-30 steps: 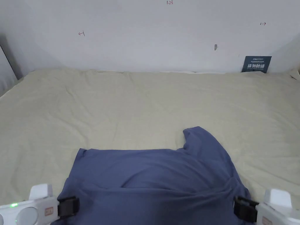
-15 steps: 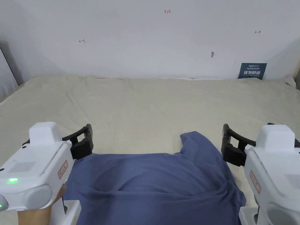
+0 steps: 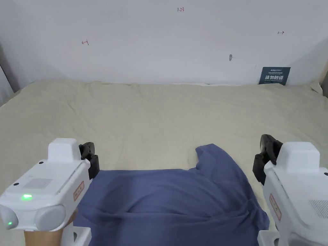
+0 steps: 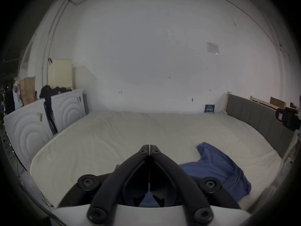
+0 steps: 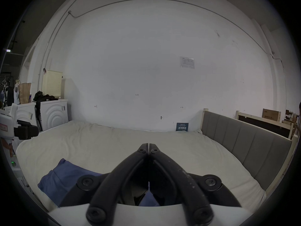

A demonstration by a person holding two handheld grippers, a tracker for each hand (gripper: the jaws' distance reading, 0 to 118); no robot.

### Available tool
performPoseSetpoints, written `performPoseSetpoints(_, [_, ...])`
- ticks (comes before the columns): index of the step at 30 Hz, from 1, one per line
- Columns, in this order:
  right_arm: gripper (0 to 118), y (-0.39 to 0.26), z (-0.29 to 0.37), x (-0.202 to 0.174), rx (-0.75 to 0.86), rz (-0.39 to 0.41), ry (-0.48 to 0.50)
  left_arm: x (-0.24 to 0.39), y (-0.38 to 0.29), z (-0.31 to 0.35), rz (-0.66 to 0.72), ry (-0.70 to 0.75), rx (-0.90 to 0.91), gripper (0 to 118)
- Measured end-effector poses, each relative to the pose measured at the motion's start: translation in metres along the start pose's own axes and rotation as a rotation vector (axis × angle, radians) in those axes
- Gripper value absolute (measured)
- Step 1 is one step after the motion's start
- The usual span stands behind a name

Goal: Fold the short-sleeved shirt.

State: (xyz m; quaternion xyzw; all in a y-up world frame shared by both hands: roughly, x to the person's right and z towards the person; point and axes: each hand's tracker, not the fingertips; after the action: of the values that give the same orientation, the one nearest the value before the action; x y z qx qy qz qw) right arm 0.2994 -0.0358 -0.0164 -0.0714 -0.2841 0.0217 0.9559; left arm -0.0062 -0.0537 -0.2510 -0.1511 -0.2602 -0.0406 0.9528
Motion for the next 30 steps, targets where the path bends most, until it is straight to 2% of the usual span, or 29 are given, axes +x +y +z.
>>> performPoseSetpoints(5, [2, -0.004, -0.027, 0.000, -0.025, 0.014, 0.010, -0.025, 0.000, -0.056, -0.018, -0.030, -0.160, 0])
performPoseSetpoints(10, [2, -0.013, -0.062, -0.002, -0.065, 0.017, 0.013, -0.054, -0.009, -0.134, 0.046, -0.047, -0.326, 0])
performPoseSetpoints(13, [2, -0.020, -0.084, -0.003, -0.097, 0.014, 0.012, -0.068, -0.023, -0.183, 0.013, -0.011, -0.410, 0])
performPoseSetpoints(16, [2, -0.028, -0.105, -0.004, -0.128, 0.022, 0.004, -0.085, -0.038, -0.230, 0.058, 0.008, -0.491, 2])
performPoseSetpoints(17, [2, -0.031, -0.112, -0.004, -0.137, 0.027, 0.002, -0.091, -0.043, -0.243, 0.070, 0.004, -0.521, 9])
performPoseSetpoints(18, [2, -0.034, -0.118, -0.005, -0.148, 0.027, 0.000, -0.096, -0.049, -0.257, 0.073, 0.020, -0.547, 21])
performPoseSetpoints(19, [2, -0.038, -0.125, -0.005, -0.159, 0.026, -0.002, -0.100, -0.056, -0.270, 0.083, 0.042, -0.570, 41])
performPoseSetpoints(20, [2, -0.041, -0.130, -0.005, -0.169, 0.025, -0.004, -0.104, -0.062, -0.279, 0.089, 0.037, -0.612, 76])
performPoseSetpoints(21, [2, -0.044, -0.137, -0.006, -0.181, 0.026, -0.007, -0.108, -0.069, -0.291, 0.113, 0.045, -0.665, 98])
performPoseSetpoints(22, [2, -0.047, -0.142, -0.007, -0.189, 0.026, -0.007, -0.111, -0.076, -0.301, 0.134, 0.064, -0.714, 110])
performPoseSetpoints(26, [2, -0.059, -0.159, -0.009, -0.229, 0.022, -0.004, -0.117, -0.096, -0.315, 0.145, 0.110, -0.728, 98])
performPoseSetpoints(29, [2, -0.066, -0.168, -0.008, -0.256, 0.020, 0.002, -0.118, -0.111, -0.321, 0.147, 0.112, -0.778, 64])
performPoseSetpoints(30, [2, -0.069, -0.171, -0.008, -0.268, 0.017, 0.004, -0.114, -0.115, -0.321, 0.133, 0.106, -0.777, 64])
